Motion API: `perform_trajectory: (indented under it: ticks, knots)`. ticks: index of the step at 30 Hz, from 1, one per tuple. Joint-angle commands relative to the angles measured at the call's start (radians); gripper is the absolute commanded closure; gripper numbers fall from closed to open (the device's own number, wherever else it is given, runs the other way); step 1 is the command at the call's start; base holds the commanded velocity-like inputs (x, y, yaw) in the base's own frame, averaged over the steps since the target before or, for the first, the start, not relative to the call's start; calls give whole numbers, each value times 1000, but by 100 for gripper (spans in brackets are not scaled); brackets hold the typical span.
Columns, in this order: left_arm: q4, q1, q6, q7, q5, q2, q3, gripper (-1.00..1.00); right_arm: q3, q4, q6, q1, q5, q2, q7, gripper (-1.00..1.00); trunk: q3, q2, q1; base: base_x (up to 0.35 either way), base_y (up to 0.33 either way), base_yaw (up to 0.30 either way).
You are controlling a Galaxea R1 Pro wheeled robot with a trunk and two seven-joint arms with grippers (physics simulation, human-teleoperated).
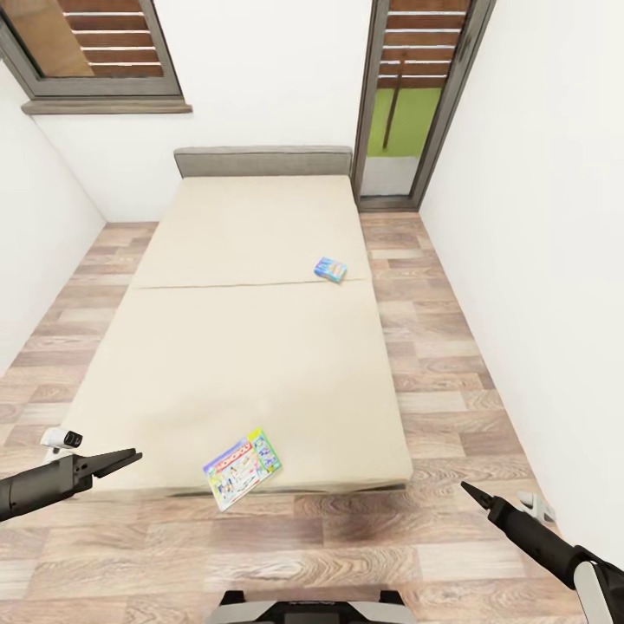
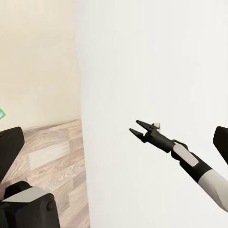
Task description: Put all the toys in the child's room - the three board games (two on the bed and one on the table), the two jigsaw puzzles on the table, and the tennis ball on the table - inside the toy box on the table in the child's room.
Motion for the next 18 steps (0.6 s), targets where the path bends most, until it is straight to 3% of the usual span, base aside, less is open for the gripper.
perform_trajectory:
  ticks: [1,18]
  knots:
    - [0,0,11,-4,-1,0,0,-100,-2,0,7,-1,-6,0,2,-100,1,-1,0,-112,-81,0]
    - [0,0,11,-4,-1,0,0,-100,-7,0,7,2,-7,0,2,-100,29,-1,0,-47,-31,0]
